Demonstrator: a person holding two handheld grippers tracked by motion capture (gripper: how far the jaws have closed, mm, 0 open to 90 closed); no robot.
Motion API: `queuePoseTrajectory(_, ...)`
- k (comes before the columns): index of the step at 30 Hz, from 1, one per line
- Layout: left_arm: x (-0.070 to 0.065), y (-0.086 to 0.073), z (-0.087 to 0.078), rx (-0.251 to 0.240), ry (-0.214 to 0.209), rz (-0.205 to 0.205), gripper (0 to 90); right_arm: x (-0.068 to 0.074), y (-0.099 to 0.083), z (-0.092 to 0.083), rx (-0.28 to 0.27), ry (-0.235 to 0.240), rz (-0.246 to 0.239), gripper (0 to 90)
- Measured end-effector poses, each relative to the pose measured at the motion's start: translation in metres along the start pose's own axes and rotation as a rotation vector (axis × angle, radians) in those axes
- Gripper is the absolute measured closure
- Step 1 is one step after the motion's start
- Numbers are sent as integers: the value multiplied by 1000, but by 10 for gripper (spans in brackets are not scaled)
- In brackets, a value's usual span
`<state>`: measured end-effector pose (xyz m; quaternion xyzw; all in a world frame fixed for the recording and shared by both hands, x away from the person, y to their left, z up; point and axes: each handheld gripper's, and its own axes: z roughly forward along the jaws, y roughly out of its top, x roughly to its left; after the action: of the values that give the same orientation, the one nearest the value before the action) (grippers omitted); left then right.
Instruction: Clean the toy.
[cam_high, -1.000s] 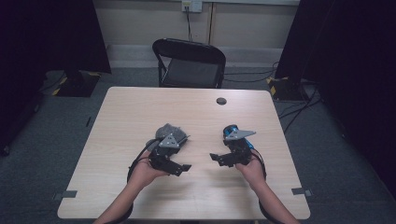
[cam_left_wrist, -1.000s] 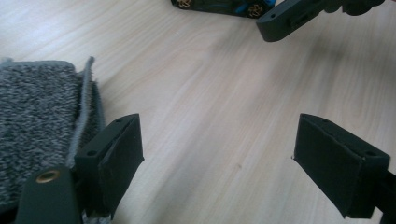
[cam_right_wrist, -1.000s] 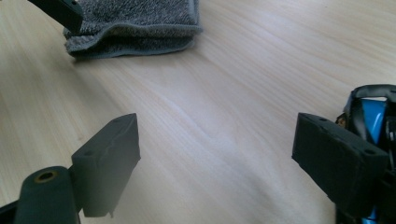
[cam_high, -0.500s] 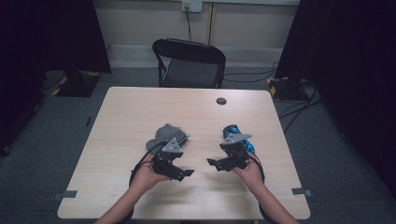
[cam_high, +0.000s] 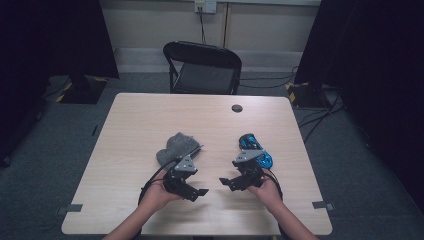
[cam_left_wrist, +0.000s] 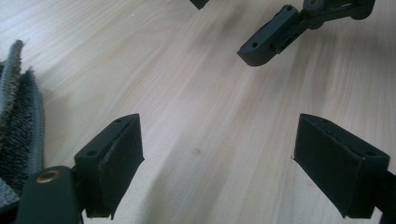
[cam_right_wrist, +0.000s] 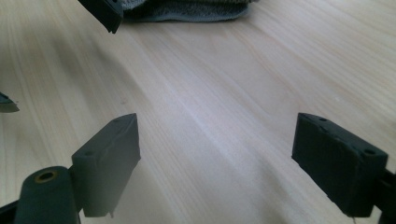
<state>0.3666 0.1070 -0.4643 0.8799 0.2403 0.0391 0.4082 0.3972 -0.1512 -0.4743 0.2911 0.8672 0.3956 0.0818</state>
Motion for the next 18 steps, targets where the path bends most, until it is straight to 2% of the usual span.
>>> queuePoseTrajectory(18,-11,-11,9,10,-27,17,152,9,-14,6,9,34,-22,145)
